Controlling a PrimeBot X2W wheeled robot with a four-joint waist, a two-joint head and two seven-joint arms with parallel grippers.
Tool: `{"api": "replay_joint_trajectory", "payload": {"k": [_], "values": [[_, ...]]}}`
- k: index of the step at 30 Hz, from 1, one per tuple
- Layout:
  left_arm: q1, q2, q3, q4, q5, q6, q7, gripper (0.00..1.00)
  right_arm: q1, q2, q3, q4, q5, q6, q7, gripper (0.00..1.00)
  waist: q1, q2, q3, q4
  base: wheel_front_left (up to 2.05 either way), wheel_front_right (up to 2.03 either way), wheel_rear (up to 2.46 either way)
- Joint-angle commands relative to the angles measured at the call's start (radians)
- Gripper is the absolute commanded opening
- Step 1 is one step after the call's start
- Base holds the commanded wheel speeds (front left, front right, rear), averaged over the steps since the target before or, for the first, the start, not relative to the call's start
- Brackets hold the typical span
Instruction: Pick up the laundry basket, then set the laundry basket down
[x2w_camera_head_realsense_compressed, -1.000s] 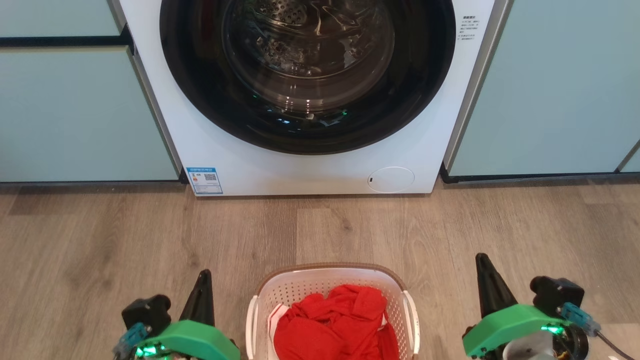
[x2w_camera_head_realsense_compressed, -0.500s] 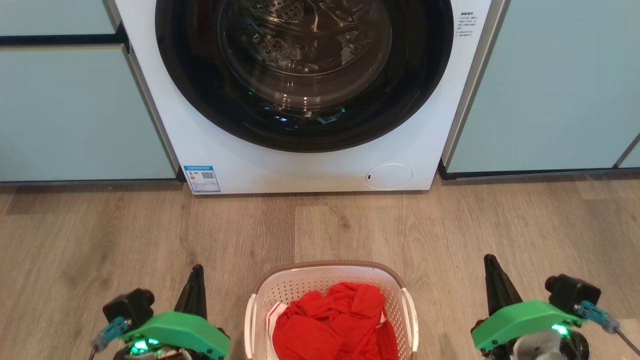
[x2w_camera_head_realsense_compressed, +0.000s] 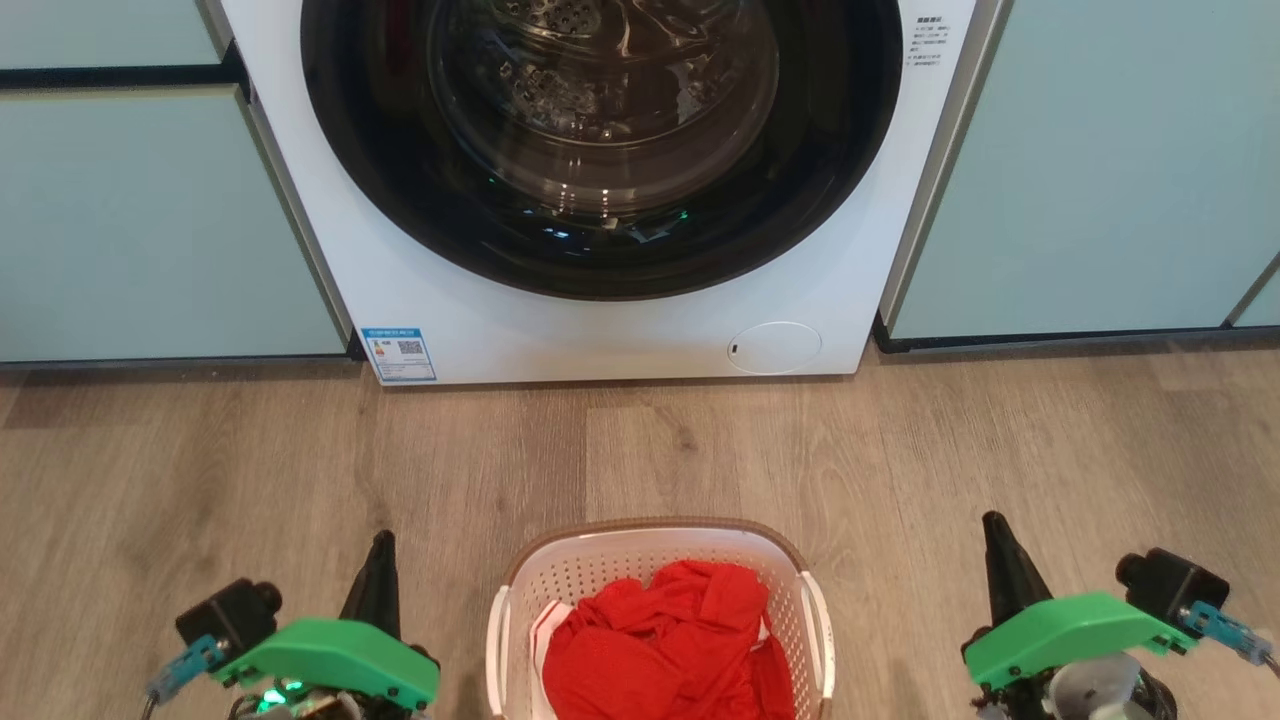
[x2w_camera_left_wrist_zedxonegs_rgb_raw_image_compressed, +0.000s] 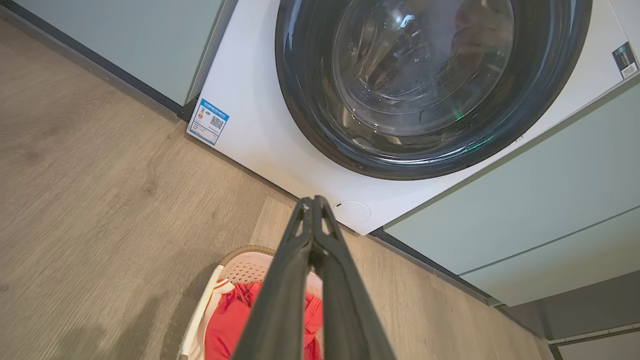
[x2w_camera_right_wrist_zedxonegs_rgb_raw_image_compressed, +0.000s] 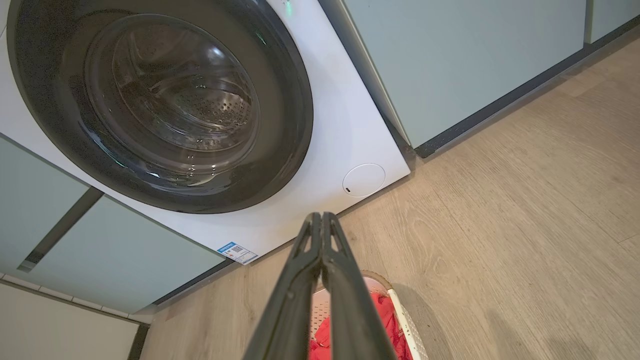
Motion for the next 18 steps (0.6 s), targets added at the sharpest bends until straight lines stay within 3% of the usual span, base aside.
{"api": "replay_joint_trajectory", "payload": {"k": [1, 18], "values": [[-0.067, 0.008, 0.028, -0.031, -0.021, -0.008, 0.005, 0.0, -0.064, -0.015, -0.002, -0.028, 0.023, 0.002, 0.008, 0.0, -0.0001, 0.0, 0.001, -0.001, 0.0, 0.0, 0.0], [-0.086, 0.009, 0.075, -0.031, -0.19, -0.034, 0.052, 0.0, -0.081, -0.018, -0.036, -0.023, 0.197, 0.003, 0.054, 0.0, -0.0001, 0.0, 0.011, -0.009, 0.0, 0.0, 0.0]]}}
